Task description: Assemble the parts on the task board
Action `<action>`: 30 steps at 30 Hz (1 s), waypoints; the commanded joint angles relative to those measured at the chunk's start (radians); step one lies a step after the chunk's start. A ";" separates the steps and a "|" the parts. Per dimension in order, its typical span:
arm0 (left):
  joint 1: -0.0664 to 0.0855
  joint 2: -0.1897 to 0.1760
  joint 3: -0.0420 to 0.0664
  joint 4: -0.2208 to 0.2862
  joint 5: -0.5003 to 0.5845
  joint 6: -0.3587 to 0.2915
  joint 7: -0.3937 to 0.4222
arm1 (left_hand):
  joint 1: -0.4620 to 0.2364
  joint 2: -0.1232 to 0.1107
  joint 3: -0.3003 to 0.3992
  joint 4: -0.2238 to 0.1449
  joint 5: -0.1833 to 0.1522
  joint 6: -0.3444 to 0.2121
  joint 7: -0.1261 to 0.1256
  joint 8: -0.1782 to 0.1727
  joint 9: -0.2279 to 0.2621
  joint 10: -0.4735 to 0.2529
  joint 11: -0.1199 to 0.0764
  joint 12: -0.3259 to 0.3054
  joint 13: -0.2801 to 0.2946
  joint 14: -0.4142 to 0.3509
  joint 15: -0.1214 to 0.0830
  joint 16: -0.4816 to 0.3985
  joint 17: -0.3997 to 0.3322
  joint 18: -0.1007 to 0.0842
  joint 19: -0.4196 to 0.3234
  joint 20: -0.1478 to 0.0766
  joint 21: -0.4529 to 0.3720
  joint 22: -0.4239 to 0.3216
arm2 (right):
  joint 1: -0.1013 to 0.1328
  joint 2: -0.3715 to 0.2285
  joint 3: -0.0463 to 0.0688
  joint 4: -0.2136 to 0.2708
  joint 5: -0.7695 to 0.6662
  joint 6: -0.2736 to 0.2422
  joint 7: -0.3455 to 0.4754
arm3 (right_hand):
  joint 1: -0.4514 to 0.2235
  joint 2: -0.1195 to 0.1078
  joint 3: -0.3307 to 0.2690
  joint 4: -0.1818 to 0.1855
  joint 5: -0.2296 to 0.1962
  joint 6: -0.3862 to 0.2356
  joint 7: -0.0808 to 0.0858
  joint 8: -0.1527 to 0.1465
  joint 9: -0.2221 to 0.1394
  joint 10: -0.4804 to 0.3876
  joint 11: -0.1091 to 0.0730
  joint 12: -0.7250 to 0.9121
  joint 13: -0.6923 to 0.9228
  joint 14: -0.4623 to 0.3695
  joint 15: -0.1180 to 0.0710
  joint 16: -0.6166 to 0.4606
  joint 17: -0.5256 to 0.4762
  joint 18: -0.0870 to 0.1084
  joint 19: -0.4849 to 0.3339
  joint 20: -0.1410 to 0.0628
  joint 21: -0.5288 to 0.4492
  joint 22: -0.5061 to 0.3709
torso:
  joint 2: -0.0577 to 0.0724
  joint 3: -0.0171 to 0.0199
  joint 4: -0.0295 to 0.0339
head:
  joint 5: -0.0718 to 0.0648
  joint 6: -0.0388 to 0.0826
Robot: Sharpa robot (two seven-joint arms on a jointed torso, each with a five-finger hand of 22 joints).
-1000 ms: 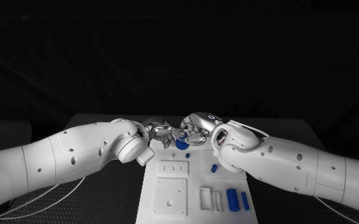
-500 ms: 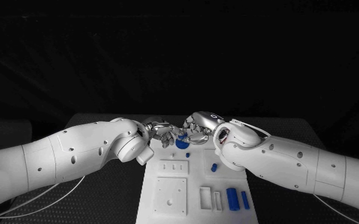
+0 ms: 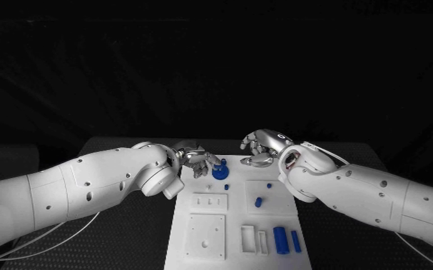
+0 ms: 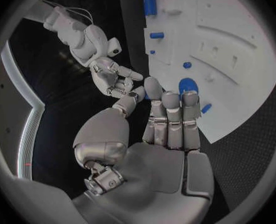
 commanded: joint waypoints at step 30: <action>-0.046 0.053 -0.059 0.003 -0.399 0.061 -0.205 | -0.004 -0.006 0.015 -0.004 0.120 0.185 -0.110 -0.005 0.314 0.026 -0.046 0.211 0.092 0.058 -0.073 0.165 0.023 0.009 0.066 -0.151 0.128 0.009 | 0.071 -0.055 0.060 -0.069 0.426 -0.103 0.220 | -0.001 0.027 -0.052 0.022 0.106 -0.016 0.023 -0.006 -0.017 -0.047 0.007 -0.015 -0.091 -0.068 0.009 -0.047 -0.049 0.023 -0.076 0.047 -0.057 0.016 | -0.010 0.0067 -0.0010 | 0.015 -0.068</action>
